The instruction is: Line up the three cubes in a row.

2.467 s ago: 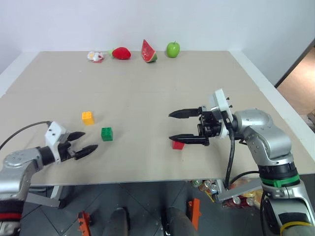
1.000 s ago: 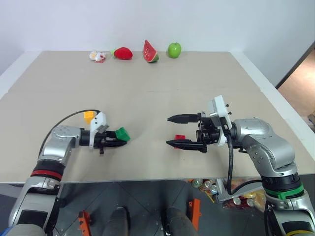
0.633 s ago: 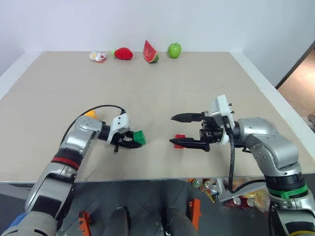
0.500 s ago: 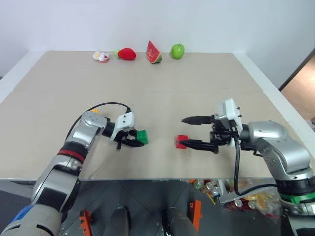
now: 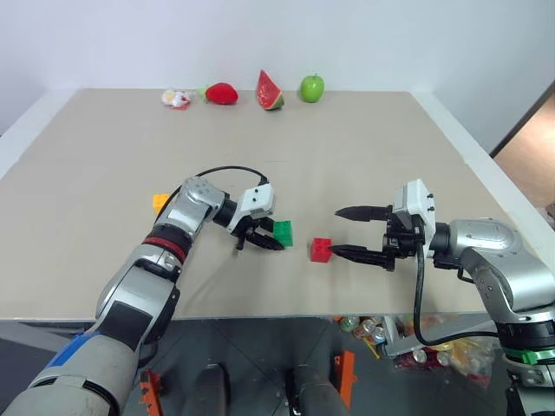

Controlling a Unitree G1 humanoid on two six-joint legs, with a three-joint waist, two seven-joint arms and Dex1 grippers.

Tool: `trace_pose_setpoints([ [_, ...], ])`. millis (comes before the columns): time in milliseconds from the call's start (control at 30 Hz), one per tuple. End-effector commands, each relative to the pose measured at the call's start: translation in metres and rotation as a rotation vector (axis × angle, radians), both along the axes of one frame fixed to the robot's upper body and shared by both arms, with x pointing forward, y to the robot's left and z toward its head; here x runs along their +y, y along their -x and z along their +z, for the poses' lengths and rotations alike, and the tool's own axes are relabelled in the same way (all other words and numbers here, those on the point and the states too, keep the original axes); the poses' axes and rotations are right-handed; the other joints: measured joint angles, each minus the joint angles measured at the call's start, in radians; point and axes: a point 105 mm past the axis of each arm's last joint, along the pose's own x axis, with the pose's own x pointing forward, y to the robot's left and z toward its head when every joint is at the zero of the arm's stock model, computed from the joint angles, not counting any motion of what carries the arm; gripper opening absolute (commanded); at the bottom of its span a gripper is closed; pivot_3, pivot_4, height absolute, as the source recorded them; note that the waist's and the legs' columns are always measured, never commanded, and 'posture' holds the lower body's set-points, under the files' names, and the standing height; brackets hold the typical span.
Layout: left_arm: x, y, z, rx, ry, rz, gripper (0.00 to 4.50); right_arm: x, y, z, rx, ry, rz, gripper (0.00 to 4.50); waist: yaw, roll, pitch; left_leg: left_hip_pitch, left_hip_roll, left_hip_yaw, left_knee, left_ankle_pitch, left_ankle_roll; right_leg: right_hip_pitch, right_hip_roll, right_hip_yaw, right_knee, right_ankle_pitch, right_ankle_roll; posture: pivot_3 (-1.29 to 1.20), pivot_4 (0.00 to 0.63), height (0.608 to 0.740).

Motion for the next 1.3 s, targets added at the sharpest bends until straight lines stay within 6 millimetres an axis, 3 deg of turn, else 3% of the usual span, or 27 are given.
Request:
trace_pose_setpoints([
  [33,-0.001,-0.001,0.012,-0.007,0.039,-0.005,1.32,0.002,-0.001,0.011,-0.044,-0.014,0.006,3.87,0.0,0.0,0.0,0.0,0.0,-0.001,-0.001,-0.001,0.001,0.0,0.001,0.0,0.0,0.0,0.002,0.0,0.15,0.74],
  [500,0.035,0.006,-0.009,-0.028,-0.122,-0.034,1.32,0.005,-0.003,0.013,-0.048,-0.028,0.017,3.87,0.003,0.0,0.0,0.0,0.0,-0.001,0.0,-0.002,0.003,0.001,0.001,0.0,0.001,-0.003,-0.003,0.0,0.15,0.74],
  [733,0.031,0.005,-0.013,-0.043,-0.119,-0.031,1.32,0.008,-0.004,0.013,-0.049,-0.033,0.025,3.87,0.003,0.0,0.0,0.0,0.0,-0.001,0.001,-0.002,0.003,0.001,0.001,0.0,0.001,-0.002,-0.003,0.0,0.15,0.74],
  [1100,0.041,0.01,-0.026,-0.024,-0.165,-0.034,1.32,-0.007,-0.003,0.002,-0.013,0.024,0.004,3.87,0.002,0.0,0.0,0.001,0.001,-0.001,0.001,-0.002,0.003,0.001,0.002,0.0,0.001,-0.002,-0.003,0.0,0.15,0.74],
  [1300,0.042,0.009,-0.026,-0.021,-0.171,-0.028,1.32,-0.005,-0.005,0.003,-0.021,0.019,0.005,3.87,0.001,0.0,0.0,0.002,0.001,-0.001,0.001,-0.002,0.003,0.002,0.002,0.0,0.002,-0.002,-0.003,0.0,0.15,0.74],
])
